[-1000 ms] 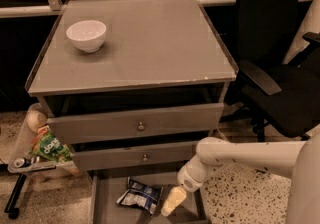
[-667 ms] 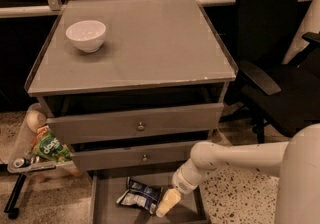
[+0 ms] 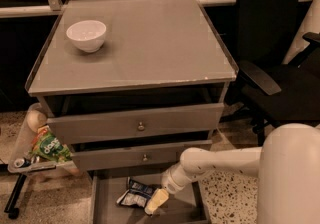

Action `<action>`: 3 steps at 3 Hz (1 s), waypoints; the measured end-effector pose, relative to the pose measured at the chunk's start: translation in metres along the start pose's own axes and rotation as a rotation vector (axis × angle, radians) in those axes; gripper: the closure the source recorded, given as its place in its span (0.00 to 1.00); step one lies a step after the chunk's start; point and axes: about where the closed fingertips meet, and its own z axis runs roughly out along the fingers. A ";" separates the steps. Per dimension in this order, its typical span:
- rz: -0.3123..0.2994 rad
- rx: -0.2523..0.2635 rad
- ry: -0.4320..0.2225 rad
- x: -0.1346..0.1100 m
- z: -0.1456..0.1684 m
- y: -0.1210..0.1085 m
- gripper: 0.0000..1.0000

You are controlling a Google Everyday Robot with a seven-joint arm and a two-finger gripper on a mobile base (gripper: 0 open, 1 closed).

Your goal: Pick blue chip bag from bottom drawer and place on counter

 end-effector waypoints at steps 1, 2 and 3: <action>0.000 0.000 0.000 0.000 0.000 0.000 0.00; 0.022 -0.011 -0.026 0.007 0.026 -0.010 0.00; 0.022 0.022 -0.025 0.016 0.058 -0.025 0.00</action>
Offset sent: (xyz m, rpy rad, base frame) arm 0.0126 0.0183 -0.0796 0.0755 0.0257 -0.0679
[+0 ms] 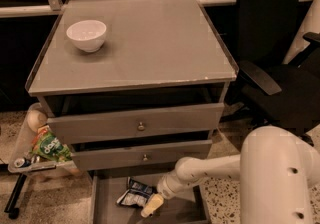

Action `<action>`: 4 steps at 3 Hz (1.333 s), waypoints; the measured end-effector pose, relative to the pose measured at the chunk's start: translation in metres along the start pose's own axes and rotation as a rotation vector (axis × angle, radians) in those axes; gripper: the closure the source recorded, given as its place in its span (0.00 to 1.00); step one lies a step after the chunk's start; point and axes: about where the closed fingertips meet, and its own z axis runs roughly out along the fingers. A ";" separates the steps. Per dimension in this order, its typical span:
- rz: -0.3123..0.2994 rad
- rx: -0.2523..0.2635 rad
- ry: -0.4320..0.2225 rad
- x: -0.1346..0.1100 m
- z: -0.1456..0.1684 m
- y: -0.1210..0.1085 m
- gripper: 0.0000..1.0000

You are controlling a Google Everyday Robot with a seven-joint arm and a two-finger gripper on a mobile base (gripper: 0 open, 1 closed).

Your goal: Pick blue chip bag from bottom drawer and place on counter

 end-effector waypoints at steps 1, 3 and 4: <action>-0.021 0.035 -0.009 0.001 0.026 -0.014 0.00; -0.022 0.053 -0.033 -0.005 0.050 -0.023 0.00; 0.008 0.086 -0.058 -0.005 0.073 -0.043 0.00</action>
Offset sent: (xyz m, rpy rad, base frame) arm 0.0089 0.0079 -0.0223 -0.0110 -0.0345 -0.0021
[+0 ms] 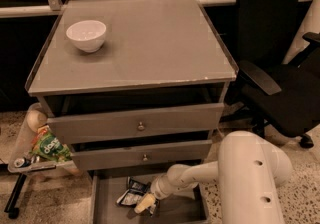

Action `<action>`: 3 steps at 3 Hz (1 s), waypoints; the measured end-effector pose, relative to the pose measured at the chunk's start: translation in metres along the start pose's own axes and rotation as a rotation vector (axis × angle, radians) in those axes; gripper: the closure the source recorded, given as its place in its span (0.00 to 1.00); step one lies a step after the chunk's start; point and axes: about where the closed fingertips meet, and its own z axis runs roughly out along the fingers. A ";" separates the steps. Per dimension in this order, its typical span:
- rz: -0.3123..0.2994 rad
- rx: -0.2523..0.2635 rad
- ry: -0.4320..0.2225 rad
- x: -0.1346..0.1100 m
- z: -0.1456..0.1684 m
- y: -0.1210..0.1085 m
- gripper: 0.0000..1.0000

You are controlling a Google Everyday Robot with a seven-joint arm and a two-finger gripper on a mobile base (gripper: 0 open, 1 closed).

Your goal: Pick blue chip bag from bottom drawer and place on counter

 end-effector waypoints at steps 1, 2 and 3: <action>0.013 0.013 0.000 0.008 0.023 -0.005 0.00; 0.037 0.021 -0.005 0.019 0.048 -0.008 0.00; 0.037 0.010 -0.003 0.023 0.054 -0.007 0.00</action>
Offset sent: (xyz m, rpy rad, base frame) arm 0.0025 0.0132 -0.0599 -0.0070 0.0041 -0.0561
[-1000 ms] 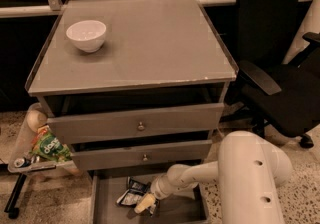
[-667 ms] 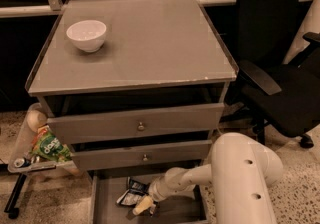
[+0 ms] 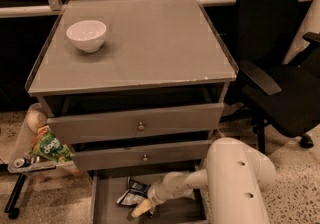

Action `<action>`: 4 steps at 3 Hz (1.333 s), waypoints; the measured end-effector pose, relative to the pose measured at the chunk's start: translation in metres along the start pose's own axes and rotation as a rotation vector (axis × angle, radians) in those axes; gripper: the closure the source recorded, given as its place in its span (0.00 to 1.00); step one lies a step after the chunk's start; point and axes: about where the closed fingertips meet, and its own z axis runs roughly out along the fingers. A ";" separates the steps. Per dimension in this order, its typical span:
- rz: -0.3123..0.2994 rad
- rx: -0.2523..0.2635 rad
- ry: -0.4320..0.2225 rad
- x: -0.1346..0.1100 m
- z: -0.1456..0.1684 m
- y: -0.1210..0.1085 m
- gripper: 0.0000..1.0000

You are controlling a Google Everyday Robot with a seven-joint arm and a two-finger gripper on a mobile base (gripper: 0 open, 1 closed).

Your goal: Pick blue chip bag from bottom drawer and place on counter

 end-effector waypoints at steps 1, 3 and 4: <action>0.013 -0.001 0.014 0.012 0.017 -0.006 0.00; 0.015 0.000 0.013 0.013 0.018 -0.006 0.42; 0.015 0.000 0.013 0.013 0.018 -0.006 0.65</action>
Offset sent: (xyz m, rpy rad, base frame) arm -0.0011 -0.0001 -0.0193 -0.0085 0.0137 -0.0053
